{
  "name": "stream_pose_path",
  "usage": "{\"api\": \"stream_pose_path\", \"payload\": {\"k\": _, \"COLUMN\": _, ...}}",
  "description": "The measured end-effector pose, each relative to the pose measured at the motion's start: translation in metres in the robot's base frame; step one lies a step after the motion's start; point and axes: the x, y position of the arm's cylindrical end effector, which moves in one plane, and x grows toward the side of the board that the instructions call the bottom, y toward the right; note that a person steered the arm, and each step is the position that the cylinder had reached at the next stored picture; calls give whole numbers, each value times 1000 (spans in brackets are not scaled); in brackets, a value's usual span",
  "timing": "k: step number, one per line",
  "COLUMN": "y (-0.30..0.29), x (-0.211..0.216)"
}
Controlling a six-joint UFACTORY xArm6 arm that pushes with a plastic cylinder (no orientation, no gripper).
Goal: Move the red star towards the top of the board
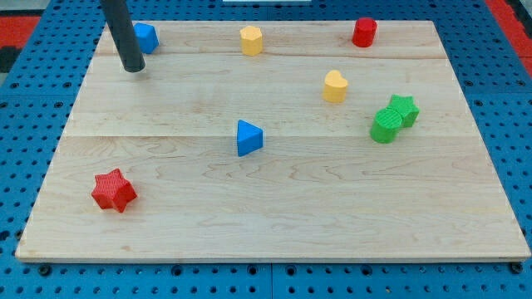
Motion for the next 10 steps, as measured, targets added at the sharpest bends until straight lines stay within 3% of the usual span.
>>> {"api": "stream_pose_path", "payload": {"k": 1, "y": 42, "x": -7}}
{"api": "stream_pose_path", "payload": {"k": 4, "y": 76, "x": 228}}
{"api": "stream_pose_path", "payload": {"k": 5, "y": 102, "x": 260}}
{"api": "stream_pose_path", "payload": {"k": 6, "y": 34, "x": 256}}
{"api": "stream_pose_path", "payload": {"k": 8, "y": 18, "x": 164}}
{"api": "stream_pose_path", "payload": {"k": 9, "y": 41, "x": 232}}
{"api": "stream_pose_path", "payload": {"k": 10, "y": -2, "x": 264}}
